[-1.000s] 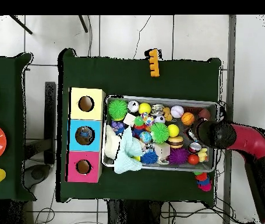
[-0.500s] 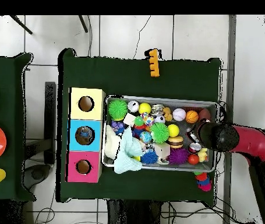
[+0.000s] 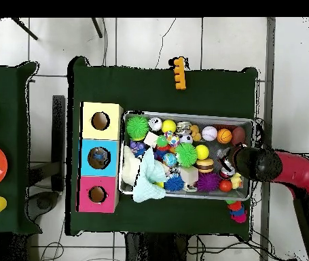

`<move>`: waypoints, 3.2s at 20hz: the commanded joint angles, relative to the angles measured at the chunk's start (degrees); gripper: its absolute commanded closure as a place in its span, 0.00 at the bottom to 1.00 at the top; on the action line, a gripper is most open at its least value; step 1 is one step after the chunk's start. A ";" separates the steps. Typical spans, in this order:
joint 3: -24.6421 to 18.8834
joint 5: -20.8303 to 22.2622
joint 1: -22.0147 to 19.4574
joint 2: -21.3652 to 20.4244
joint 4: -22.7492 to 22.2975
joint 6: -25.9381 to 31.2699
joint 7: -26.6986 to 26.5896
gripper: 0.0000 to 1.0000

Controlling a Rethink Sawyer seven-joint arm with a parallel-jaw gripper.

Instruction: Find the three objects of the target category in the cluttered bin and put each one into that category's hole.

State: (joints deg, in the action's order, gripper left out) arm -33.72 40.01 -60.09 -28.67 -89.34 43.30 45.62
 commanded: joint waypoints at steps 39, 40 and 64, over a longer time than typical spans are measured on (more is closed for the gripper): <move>9.04 2.96 0.26 7.91 -0.51 -13.92 5.76 0.00; 9.16 2.89 0.49 7.97 -0.41 -14.06 5.60 0.00; 12.95 -0.70 1.93 3.88 -3.58 -16.51 10.72 0.00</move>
State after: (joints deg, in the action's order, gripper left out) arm -23.89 39.87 -58.26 -24.10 -89.53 29.57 45.62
